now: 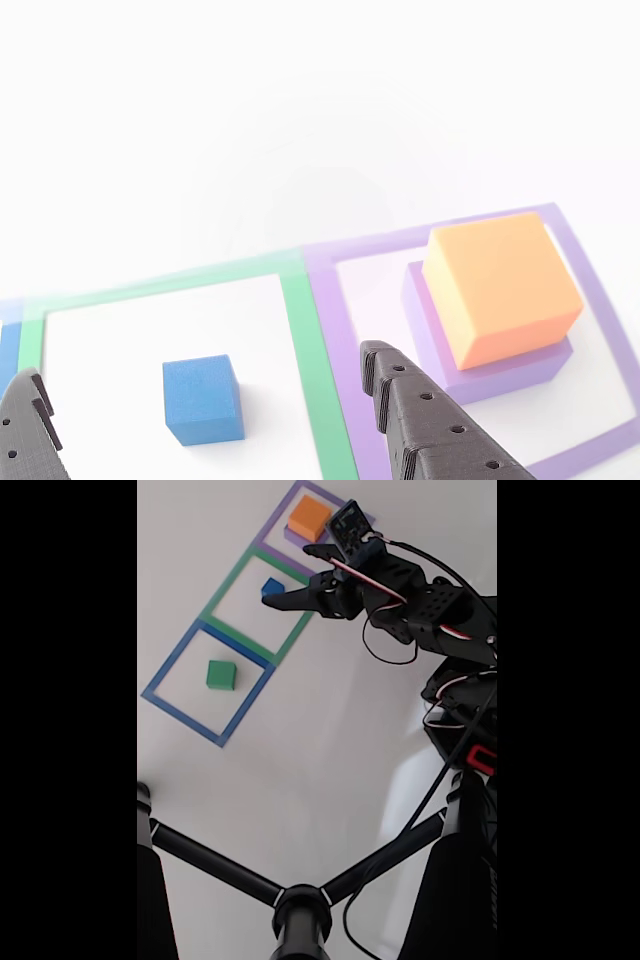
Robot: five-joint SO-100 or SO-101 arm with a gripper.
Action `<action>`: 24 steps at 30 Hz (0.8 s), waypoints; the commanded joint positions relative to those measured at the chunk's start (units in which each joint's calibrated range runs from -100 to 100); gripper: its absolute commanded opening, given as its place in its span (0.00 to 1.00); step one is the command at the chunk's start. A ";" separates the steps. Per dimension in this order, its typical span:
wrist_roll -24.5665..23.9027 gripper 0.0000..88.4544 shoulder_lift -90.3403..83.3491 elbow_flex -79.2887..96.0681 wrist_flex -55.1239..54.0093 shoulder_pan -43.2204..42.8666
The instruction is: Tower of hanoi
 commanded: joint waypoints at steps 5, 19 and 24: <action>0.59 0.41 15.17 -0.94 -18.39 -2.08; 0.59 0.39 33.34 -4.21 -34.42 -3.91; 0.59 0.39 37.06 -6.57 -36.12 -4.10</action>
